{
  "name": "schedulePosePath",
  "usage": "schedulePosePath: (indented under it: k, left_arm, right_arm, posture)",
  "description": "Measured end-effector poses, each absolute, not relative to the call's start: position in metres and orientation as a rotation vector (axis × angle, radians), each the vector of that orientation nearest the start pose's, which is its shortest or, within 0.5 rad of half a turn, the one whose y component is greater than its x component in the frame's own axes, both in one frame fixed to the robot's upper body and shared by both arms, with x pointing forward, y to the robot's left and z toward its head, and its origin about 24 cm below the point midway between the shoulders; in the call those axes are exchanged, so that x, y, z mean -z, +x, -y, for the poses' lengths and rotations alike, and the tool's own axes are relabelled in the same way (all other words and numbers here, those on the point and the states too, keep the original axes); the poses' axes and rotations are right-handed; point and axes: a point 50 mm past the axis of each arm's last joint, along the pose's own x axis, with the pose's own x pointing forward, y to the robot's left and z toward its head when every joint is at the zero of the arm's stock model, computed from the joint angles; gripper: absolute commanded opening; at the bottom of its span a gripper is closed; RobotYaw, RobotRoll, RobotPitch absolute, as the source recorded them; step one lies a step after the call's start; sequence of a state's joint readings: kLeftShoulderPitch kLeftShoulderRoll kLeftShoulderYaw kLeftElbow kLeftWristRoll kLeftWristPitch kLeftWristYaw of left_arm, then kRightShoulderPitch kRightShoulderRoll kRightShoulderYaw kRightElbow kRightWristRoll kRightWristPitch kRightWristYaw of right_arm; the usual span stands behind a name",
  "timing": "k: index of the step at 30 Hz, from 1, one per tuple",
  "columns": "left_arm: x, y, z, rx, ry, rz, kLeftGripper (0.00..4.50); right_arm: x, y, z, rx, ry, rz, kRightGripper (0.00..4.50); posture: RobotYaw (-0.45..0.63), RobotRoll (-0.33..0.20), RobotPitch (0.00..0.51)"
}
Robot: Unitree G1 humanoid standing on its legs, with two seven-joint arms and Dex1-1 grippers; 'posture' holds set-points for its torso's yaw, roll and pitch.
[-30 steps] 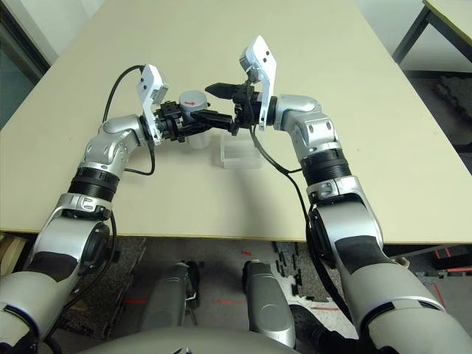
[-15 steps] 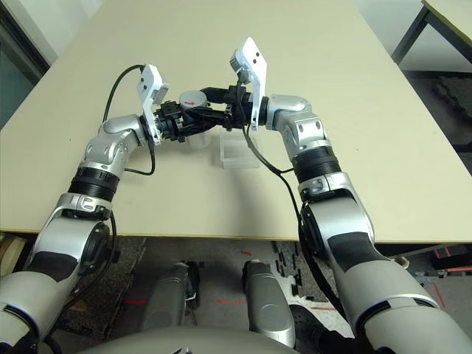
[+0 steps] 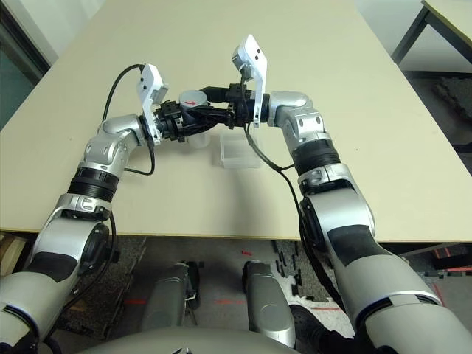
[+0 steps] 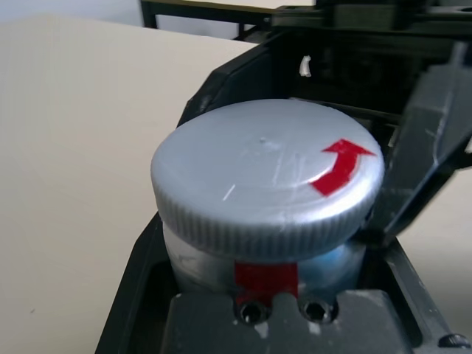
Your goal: Pour the medicine from the bottle into the box.
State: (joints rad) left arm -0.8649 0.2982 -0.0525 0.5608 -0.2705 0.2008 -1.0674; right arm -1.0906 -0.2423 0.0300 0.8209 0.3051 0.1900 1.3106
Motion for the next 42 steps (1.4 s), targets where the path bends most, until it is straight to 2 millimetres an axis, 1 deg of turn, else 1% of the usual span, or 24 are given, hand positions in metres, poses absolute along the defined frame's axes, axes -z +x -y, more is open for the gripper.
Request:
schedulePosePath:
  k: [5, 7, 9, 11, 14, 18, 26, 30, 34, 38, 42]
  left_arm:
    - [-0.173, 0.361, -0.113, 1.192, 0.114, 0.045, 2.63]
    - [-0.173, 0.361, -0.113, 1.192, 0.112, 0.042, 2.63]
    - [-0.171, 0.360, -0.114, 1.193, 0.110, 0.036, 2.63]
    - [-0.169, 0.360, -0.116, 1.186, 0.106, 0.020, 2.63]
    - [-0.168, 0.360, -0.118, 1.182, 0.106, 0.014, 2.63]
    - [-0.168, 0.360, -0.119, 1.179, 0.109, 0.012, 2.63]
    - [-0.166, 0.361, -0.119, 1.174, 0.104, 0.009, 2.63]
    - [-0.167, 0.362, -0.117, 1.166, 0.105, 0.017, 2.63]
    - [-0.165, 0.364, -0.115, 1.160, 0.096, 0.016, 2.63]
    - [-0.165, 0.364, -0.113, 1.164, 0.094, 0.021, 2.63]
    - [-0.165, 0.364, -0.112, 1.166, 0.093, 0.022, 2.63]
  right_arm:
    - [-0.202, 0.376, 0.094, -1.486, -0.026, 0.069, 2.54]
    - [-0.202, 0.377, 0.096, -1.487, -0.030, 0.073, 3.26]
    - [-0.203, 0.378, 0.095, -1.508, -0.017, 0.088, 3.85]
    - [-0.210, 0.380, 0.094, -1.493, -0.020, 0.116, 4.50]
    - [-0.216, 0.384, 0.095, -1.450, -0.040, 0.130, 4.50]
    - [-0.209, 0.387, 0.099, -1.414, -0.027, 0.102, 4.50]
    - [-0.210, 0.384, 0.102, -1.461, -0.013, 0.095, 4.50]
    - [-0.212, 0.383, 0.099, -1.490, -0.007, 0.091, 4.50]
    - [-0.213, 0.381, 0.091, -1.508, -0.008, 0.105, 4.50]
    - [-0.208, 0.382, 0.086, -1.489, -0.007, 0.101, 4.50]
    - [-0.208, 0.382, 0.082, -1.468, -0.030, 0.111, 4.50]
  posture:
    - [-0.13, 0.000, 0.152]
    - [-0.12, 0.000, 0.153]
    - [-0.12, 0.000, 0.153]
    - [-0.12, 0.000, 0.152]
    - [-0.12, 0.000, 0.153]
    - [-0.12, 0.000, 0.153]
    - [-0.13, 0.000, 0.151]
    - [-0.14, 0.000, 0.149]
    - [-0.14, 0.000, 0.149]
    - [-0.14, 0.000, 0.149]
    - [-0.13, 0.000, 0.150]
